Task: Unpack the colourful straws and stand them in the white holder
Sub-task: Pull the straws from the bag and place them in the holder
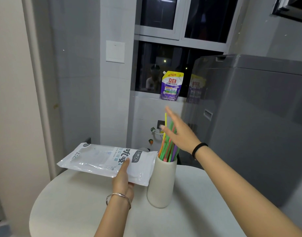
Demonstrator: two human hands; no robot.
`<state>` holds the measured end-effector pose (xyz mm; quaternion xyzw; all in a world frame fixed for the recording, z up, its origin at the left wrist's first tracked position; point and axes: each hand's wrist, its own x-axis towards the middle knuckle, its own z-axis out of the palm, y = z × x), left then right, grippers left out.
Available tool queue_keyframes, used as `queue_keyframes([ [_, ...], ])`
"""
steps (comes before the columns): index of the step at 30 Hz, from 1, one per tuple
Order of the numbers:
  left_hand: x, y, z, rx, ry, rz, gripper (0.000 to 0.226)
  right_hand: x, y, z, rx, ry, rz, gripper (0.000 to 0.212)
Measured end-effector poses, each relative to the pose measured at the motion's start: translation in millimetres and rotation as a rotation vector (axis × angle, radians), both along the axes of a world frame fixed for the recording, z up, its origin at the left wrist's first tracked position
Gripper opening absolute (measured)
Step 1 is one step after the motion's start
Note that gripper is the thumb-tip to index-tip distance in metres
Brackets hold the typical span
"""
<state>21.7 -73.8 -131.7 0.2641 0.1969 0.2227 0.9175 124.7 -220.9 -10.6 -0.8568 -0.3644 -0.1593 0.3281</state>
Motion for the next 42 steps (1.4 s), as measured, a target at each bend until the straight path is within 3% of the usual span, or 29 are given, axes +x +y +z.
queue_keyframes([
  [2, 0, 0, -1, 0.002, 0.004, -0.007, 0.046, 1, -1, -8, -0.259, -0.015, -0.056, 0.063],
  [4, -1, 0, -1, 0.003, 0.005, -0.009, 0.046, 0, -3, -12, -0.375, -0.021, -0.077, 0.057],
  [6, -1, 1, -2, 0.001, 0.004, -0.005, 0.046, -3, -6, -8, -0.408, -0.047, -0.075, 0.057],
  [10, -1, 1, -2, -0.005, 0.004, -0.006, 0.048, -9, -8, -4, -0.253, -0.034, -0.089, 0.074],
  [15, -2, -2, -4, -0.019, 0.008, -0.008, 0.047, -11, -2, -26, -0.56, -0.054, -0.113, 0.073],
  [20, -4, 0, -3, -0.014, 0.01, -0.009, 0.048, -16, -7, -28, -0.131, -0.205, -0.112, 0.065],
  [24, -4, -2, -3, -0.025, 0.014, -0.011, 0.047, -23, -4, -44, -0.366, -0.136, -0.033, 0.062],
  [27, -6, -2, -4, -0.031, 0.023, -0.013, 0.046, -19, -4, -42, -0.247, -0.117, -0.035, 0.055],
  [31, -6, 0, -4, -0.032, 0.024, -0.008, 0.046, -17, -3, -39, -0.025, -0.027, -0.219, 0.057],
  [36, -6, 2, -5, -0.03, 0.018, -0.008, 0.046, -13, -3, -40, -0.24, -0.01, -0.238, 0.058],
  [39, -6, 2, -6, -0.02, 0.019, -0.011, 0.047, -14, 1, -38, -0.161, -0.055, -0.28, 0.057],
  [42, -5, 2, -7, -0.019, 0.015, -0.016, 0.047, -14, 5, -39, -0.145, 0.062, -0.236, 0.052],
])
